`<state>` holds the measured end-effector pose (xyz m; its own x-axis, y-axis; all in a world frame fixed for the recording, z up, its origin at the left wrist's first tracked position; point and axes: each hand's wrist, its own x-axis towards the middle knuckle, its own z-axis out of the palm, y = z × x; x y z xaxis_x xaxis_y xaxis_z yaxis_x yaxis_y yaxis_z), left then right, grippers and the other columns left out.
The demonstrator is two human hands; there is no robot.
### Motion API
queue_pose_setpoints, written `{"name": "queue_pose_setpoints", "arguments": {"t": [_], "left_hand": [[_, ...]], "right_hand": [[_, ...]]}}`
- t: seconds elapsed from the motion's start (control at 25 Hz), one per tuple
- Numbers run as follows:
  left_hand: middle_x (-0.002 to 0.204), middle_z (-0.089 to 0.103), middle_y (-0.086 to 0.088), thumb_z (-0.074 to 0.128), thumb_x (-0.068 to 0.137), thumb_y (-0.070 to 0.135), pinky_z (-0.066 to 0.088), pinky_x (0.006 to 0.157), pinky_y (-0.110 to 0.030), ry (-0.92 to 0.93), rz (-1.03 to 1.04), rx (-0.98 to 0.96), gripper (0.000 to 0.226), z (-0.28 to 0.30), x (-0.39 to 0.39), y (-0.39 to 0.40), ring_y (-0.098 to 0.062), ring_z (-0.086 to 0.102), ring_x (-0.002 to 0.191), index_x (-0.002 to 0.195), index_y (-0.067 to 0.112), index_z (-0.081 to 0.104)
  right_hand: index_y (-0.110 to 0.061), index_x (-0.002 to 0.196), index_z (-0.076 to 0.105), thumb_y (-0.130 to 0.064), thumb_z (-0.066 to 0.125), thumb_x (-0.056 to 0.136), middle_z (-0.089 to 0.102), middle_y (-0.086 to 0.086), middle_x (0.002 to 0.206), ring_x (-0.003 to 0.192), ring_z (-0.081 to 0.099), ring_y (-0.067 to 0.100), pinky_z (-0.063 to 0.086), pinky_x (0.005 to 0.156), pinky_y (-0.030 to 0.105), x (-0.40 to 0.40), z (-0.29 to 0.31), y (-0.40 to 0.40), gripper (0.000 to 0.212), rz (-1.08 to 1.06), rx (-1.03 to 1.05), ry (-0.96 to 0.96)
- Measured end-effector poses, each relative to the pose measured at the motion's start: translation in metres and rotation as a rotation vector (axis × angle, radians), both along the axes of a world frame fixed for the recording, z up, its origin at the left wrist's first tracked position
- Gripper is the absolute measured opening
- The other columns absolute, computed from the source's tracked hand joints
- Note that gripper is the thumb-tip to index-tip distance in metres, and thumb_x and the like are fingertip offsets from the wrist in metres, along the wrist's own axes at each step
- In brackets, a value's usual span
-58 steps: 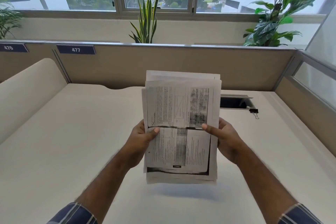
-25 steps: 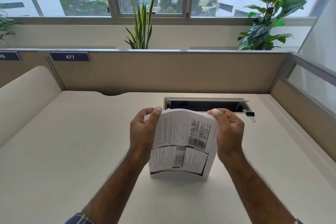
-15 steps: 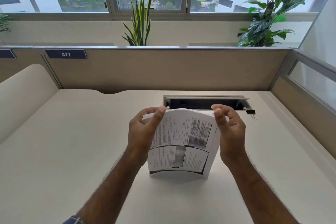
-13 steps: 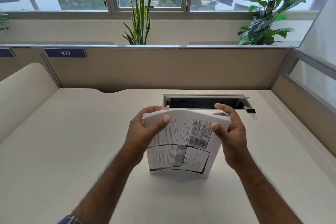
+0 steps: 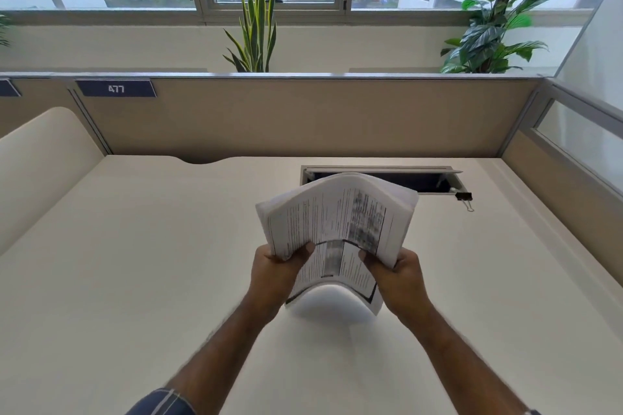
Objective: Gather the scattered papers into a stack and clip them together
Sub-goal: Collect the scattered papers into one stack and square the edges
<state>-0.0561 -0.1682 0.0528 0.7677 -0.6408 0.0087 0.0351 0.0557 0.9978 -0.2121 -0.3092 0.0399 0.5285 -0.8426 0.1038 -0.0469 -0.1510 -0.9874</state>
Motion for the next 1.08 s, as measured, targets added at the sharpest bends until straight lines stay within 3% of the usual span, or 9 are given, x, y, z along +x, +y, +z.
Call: {"name": "queue_pose_setpoints", "arguments": {"t": [0.08,0.12,0.28,0.44,0.56,0.68,0.76,0.88,1.08], "left_hand": [[0.079,0.078,0.008,0.083,0.077,0.027,0.06,0.065,-0.03,-0.016,0.122,-0.017,0.009,-0.008,-0.014,-0.003,-0.011,0.071,0.074,0.08,0.035,0.079],[0.072,0.076,0.007,0.083,0.077,0.029,0.058,0.06,-0.028,-0.022,0.151,0.007,0.005,-0.012,-0.019,-0.003,-0.012,0.067,0.069,0.076,0.031,0.078],[0.067,0.073,0.009,0.08,0.083,0.018,0.053,0.054,-0.017,-0.007,0.169,0.078,0.024,-0.029,-0.027,0.006,-0.01,0.064,0.063,0.068,0.037,0.077],[0.081,0.078,0.016,0.079,0.084,0.018,0.056,0.059,-0.015,-0.029,0.154,0.057,0.03,-0.032,-0.033,0.014,-0.001,0.071,0.074,0.078,0.047,0.077],[0.084,0.078,0.017,0.078,0.085,0.016,0.055,0.06,-0.014,-0.022,0.154,0.031,0.033,-0.031,-0.037,0.017,0.0,0.072,0.079,0.08,0.049,0.077],[0.09,0.078,0.018,0.077,0.086,0.014,0.058,0.065,-0.016,-0.002,0.115,0.034,0.037,-0.033,-0.035,0.02,0.002,0.071,0.085,0.083,0.051,0.077],[0.093,0.078,0.02,0.077,0.086,0.014,0.059,0.067,-0.017,0.006,0.094,0.033,0.038,-0.032,-0.033,0.023,0.003,0.071,0.087,0.084,0.052,0.077],[0.097,0.077,0.018,0.076,0.086,0.012,0.06,0.069,-0.019,0.012,0.067,0.013,0.038,-0.032,-0.028,0.025,0.002,0.07,0.089,0.088,0.05,0.077],[0.096,0.078,0.016,0.077,0.085,0.011,0.057,0.067,-0.016,0.015,0.048,0.014,0.036,-0.035,-0.029,0.025,-0.001,0.072,0.089,0.086,0.047,0.078]], "right_hand": [[0.006,0.07,0.06,-0.025,0.072,0.083,0.056,0.014,0.059,0.056,0.05,0.02,0.046,0.053,0.034,0.004,-0.009,0.013,0.035,-0.099,-0.11,-0.001],[0.005,0.071,0.061,-0.024,0.072,0.084,0.057,0.016,0.058,0.058,0.049,0.015,0.044,0.053,0.031,0.005,-0.014,0.019,0.034,-0.12,-0.131,0.006],[0.0,0.08,0.073,-0.014,0.072,0.088,0.07,0.028,0.078,0.067,0.058,0.014,0.054,0.061,0.039,-0.005,-0.036,0.033,0.016,-0.094,-0.052,0.029],[0.001,0.077,0.07,-0.016,0.071,0.089,0.067,0.028,0.072,0.058,0.053,0.018,0.05,0.057,0.035,-0.013,-0.047,0.037,0.021,-0.088,-0.094,0.041],[-0.002,0.066,0.063,-0.016,0.071,0.089,0.056,0.012,0.053,0.052,0.043,0.012,0.042,0.051,0.031,-0.017,-0.054,0.042,0.028,-0.104,-0.14,0.06],[-0.011,0.072,0.073,-0.013,0.072,0.088,0.07,0.015,0.066,0.061,0.056,0.013,0.051,0.059,0.035,-0.021,-0.054,0.044,0.017,-0.09,-0.067,0.082],[-0.029,0.074,0.077,-0.01,0.075,0.085,0.076,0.001,0.074,0.072,0.07,0.015,0.058,0.069,0.038,-0.024,-0.042,0.042,0.021,-0.029,-0.019,0.088],[-0.042,0.082,0.076,-0.02,0.085,0.074,0.079,-0.01,0.088,0.084,0.075,0.013,0.062,0.072,0.032,-0.028,-0.003,0.039,0.024,0.025,0.02,-0.044],[-0.028,0.101,0.071,-0.047,0.073,0.076,0.072,0.002,0.081,0.073,0.071,0.021,0.058,0.059,0.029,-0.026,0.078,0.028,0.032,-0.09,-0.046,-0.367]]}}
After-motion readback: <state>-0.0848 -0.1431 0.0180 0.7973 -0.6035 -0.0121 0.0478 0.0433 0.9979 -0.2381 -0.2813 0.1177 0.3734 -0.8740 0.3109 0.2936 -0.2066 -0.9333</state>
